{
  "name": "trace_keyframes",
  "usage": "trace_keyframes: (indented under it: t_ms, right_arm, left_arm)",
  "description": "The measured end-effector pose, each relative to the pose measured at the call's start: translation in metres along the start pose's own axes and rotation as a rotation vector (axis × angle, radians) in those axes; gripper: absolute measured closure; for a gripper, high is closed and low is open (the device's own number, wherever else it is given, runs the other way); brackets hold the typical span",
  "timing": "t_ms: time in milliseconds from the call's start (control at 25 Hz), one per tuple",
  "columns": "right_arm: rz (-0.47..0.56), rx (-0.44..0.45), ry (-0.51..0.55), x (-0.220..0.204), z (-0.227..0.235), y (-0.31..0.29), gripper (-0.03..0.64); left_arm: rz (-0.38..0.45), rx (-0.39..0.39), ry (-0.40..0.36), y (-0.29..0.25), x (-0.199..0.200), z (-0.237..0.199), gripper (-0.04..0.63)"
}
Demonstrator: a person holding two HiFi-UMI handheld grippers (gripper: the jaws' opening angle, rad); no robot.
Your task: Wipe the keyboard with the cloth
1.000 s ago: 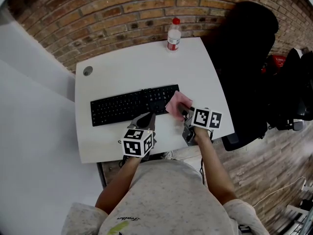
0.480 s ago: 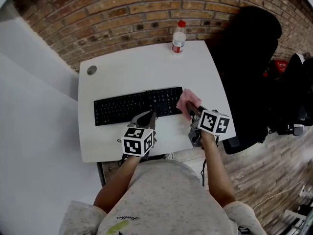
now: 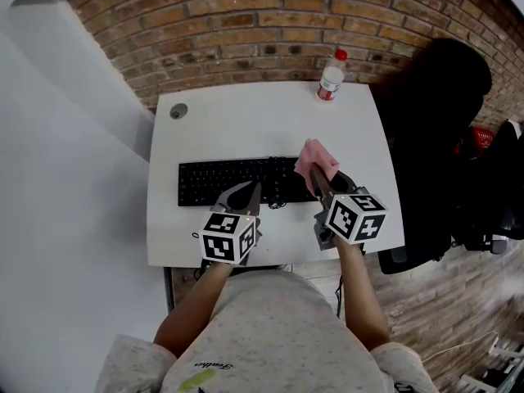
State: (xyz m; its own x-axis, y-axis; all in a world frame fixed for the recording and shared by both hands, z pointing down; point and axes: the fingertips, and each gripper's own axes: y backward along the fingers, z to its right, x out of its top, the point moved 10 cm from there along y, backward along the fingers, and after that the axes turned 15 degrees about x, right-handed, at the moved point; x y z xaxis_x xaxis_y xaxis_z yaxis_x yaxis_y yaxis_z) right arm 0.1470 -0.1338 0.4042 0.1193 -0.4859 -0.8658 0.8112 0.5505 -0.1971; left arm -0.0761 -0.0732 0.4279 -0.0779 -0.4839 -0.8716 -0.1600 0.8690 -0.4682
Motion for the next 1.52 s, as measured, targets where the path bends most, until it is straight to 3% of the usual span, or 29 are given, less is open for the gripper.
trace_keyframes:
  t_ms: [360, 800, 1520]
  right_arm:
    - [-0.005, 0.03, 0.219, 0.022, -0.055, -0.045, 0.597]
    - [0.011, -0.002, 0.358, 0.025, -0.095, -0.069, 0.597]
    - [0.011, -0.058, 0.384, 0.017, -0.101, -0.066, 0.597]
  left_arm:
    - [0.072, 0.089, 0.061, 0.026, 0.022, -0.06, 0.6]
    - [0.121, 0.129, 0.054, 0.049, 0.036, -0.114, 0.6]
    - [0.125, 0.099, 0.048, 0.051, 0.038, -0.119, 0.6]
